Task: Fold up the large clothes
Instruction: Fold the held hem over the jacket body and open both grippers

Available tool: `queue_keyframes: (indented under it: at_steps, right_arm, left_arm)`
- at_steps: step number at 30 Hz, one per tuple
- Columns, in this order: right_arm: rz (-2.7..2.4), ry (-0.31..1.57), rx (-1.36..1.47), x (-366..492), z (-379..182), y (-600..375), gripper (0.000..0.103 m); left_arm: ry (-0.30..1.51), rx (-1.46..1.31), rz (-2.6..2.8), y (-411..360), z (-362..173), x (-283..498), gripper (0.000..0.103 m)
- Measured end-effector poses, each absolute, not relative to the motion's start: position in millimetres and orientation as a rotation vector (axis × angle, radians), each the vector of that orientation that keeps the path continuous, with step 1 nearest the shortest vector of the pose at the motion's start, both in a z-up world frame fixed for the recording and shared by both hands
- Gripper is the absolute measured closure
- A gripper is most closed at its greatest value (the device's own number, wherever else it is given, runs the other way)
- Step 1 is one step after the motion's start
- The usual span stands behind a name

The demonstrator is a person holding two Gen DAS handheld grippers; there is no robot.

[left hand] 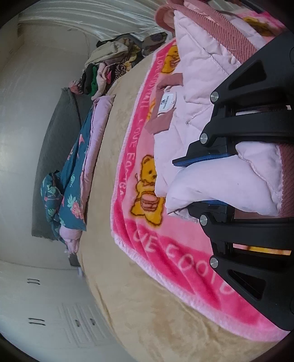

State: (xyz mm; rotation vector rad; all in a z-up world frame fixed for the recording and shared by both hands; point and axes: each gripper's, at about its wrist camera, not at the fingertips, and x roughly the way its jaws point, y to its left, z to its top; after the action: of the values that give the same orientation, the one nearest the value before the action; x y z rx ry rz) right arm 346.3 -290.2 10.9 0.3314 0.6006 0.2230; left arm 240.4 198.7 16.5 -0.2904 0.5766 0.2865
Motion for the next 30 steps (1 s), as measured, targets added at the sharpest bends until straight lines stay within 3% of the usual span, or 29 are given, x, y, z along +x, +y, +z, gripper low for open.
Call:
queue_keyframes:
  at_steps: [5, 9, 10, 12, 14, 18, 24, 26, 30]
  right_arm:
    - [0.243, 0.639, 0.375, 361.5, 7.8, -292.1, 0.073]
    - [0.289, 0.658, 0.418, 367.6, 5.5, -295.9, 0.062]
    - [0.317, 0.658, 0.440, 368.9, 5.1, -297.2, 0.057]
    - [0.311, 0.631, 0.448, 365.3, 10.0, -298.3, 0.025]
    - [0.294, 0.574, 0.424, 357.5, 18.2, -298.2, 0.016]
    - [0.277, 0.534, 0.372, 346.2, 21.7, -298.6, 0.008]
    - [0.206, 0.604, 0.274, 339.3, -5.5, -297.3, 0.008]
    - [0.182, 0.619, 0.227, 334.0, -17.8, -295.6, 0.008]
    - [0.170, 0.641, 0.166, 328.6, -35.9, -294.0, 0.008]
  left_arm:
    - [0.579, -0.349, 0.285, 204.6, 9.8, 257.5, 0.085]
    - [0.585, -0.348, 0.281, 205.3, 1.0, 265.6, 0.085]
    - [0.584, -0.352, 0.277, 206.0, -0.6, 266.5, 0.085]
    - [0.586, -0.357, 0.269, 207.5, -4.2, 268.7, 0.085]
    - [0.592, -0.353, 0.261, 208.4, -5.9, 272.6, 0.084]
    - [0.588, -0.338, 0.240, 206.6, -4.6, 275.9, 0.080]
    - [0.563, -0.337, 0.219, 202.5, 1.5, 274.9, 0.066]
    - [0.549, -0.336, 0.200, 199.1, 5.5, 274.0, 0.047]
    - [0.512, -0.323, 0.175, 188.8, 17.8, 268.5, 0.030]
